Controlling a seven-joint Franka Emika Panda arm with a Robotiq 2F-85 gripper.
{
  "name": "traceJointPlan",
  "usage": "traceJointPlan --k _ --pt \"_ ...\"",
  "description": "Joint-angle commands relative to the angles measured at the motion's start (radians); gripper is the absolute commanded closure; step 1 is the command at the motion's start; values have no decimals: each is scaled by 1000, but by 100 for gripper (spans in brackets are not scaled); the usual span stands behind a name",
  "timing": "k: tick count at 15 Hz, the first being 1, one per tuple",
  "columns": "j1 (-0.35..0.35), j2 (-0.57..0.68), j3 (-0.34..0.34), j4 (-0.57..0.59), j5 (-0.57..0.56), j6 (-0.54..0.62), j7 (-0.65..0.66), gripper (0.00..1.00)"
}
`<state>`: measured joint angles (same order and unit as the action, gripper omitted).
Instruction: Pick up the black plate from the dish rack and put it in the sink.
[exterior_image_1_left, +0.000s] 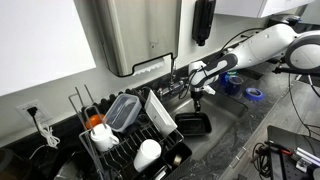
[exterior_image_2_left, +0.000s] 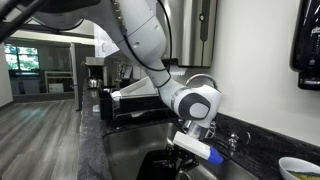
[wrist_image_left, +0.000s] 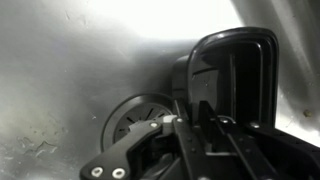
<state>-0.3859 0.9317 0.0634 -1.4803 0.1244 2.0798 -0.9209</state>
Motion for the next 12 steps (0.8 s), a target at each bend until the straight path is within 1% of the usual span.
traceJointPlan --k 1,5,7,8,12 --pt "-17 17 10 39 23 -42 -39 47" --pt "-11 11 1 37 20 -33 -27 18" --pt "-7 3 -10 30 14 -19 -14 5" --pt "-3 -3 -17 24 10 -7 -3 0" --pt "11 -47 -50 -20 -11 33 40 0"
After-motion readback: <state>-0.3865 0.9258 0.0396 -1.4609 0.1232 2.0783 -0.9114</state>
